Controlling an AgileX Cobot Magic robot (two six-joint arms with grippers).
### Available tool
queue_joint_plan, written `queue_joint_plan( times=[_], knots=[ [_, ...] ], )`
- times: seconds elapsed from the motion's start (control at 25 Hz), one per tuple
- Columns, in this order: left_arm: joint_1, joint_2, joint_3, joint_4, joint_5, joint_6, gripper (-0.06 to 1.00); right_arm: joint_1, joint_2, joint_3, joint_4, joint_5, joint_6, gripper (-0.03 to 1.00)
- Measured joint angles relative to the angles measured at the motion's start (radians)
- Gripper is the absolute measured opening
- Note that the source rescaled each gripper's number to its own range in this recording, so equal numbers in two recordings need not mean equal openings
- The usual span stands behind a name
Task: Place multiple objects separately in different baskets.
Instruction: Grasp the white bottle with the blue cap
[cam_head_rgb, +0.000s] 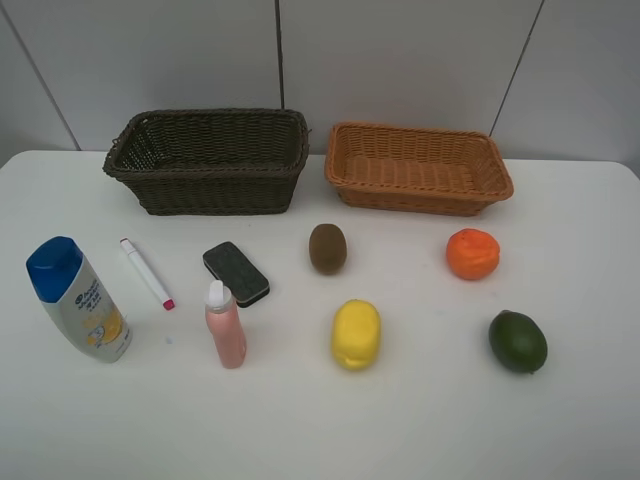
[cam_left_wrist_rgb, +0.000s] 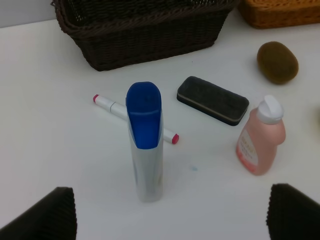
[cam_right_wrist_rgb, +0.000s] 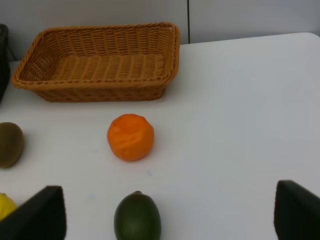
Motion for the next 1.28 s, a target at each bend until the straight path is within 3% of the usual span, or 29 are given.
queue_joint_plan(
  times=[0.6,0.88,1.28],
  knots=[
    [0.0,0.034,0.0,0.001,0.0,-0.005,1.0,0.0,0.0,0.0,0.0,0.0,0.0,0.96],
    [0.0,0.413,-0.034,0.019,-0.019,-0.044,1.0,0.0,0.0,0.0,0.0,0.0,0.0,0.96],
    [0.0,1.073,-0.254,0.023,-0.051,-0.037,1.0,0.0,0.0,0.0,0.0,0.0,0.0,0.96]
  ],
)
